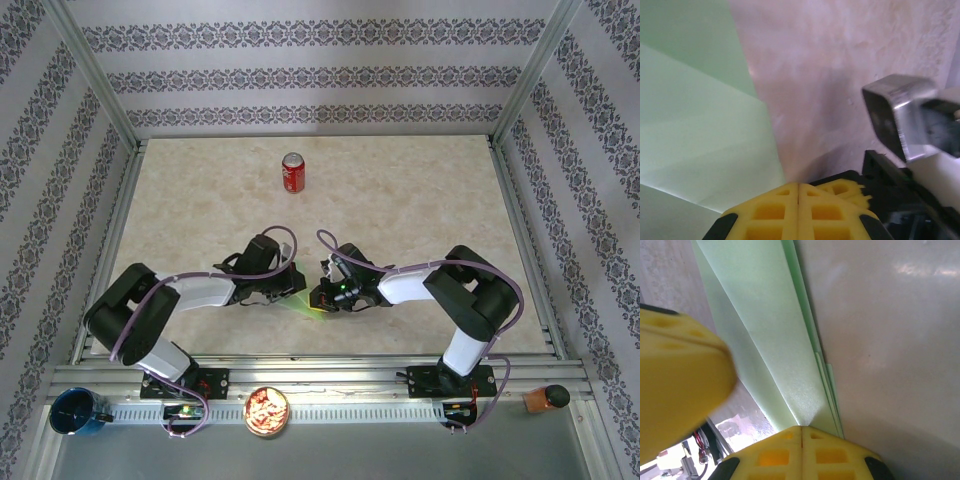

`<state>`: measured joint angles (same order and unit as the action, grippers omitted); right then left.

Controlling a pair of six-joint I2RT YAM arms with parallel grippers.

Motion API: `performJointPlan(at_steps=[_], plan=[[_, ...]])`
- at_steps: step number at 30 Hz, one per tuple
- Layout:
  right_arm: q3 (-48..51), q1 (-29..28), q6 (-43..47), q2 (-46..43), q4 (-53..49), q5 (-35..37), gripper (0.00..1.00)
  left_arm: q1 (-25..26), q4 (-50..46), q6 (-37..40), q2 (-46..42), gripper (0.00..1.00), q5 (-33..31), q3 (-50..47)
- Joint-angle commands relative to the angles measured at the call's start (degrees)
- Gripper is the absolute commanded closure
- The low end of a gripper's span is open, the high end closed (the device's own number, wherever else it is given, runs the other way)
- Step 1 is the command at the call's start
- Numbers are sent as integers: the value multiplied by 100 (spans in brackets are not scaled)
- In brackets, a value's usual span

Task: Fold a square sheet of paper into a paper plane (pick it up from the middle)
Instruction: Fourth fold the wing at the center of the table.

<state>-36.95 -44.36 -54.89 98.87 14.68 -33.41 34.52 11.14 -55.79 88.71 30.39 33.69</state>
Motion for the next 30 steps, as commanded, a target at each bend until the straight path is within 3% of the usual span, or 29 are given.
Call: performJointPlan(at_steps=[1,11,21,30], plan=[[197,41,84,159,-488,143,100,79,125,-132,264,97,-6,-33],[241,41,156,228,-582,205,100,-151,-55,108,443,96,-284,-192],[311,40,181,256,-576,238,100,-1139,333,674,547,93,720,-325],[373,41,180,195,-571,238,100,-1983,-146,1070,639,91,844,-72]])
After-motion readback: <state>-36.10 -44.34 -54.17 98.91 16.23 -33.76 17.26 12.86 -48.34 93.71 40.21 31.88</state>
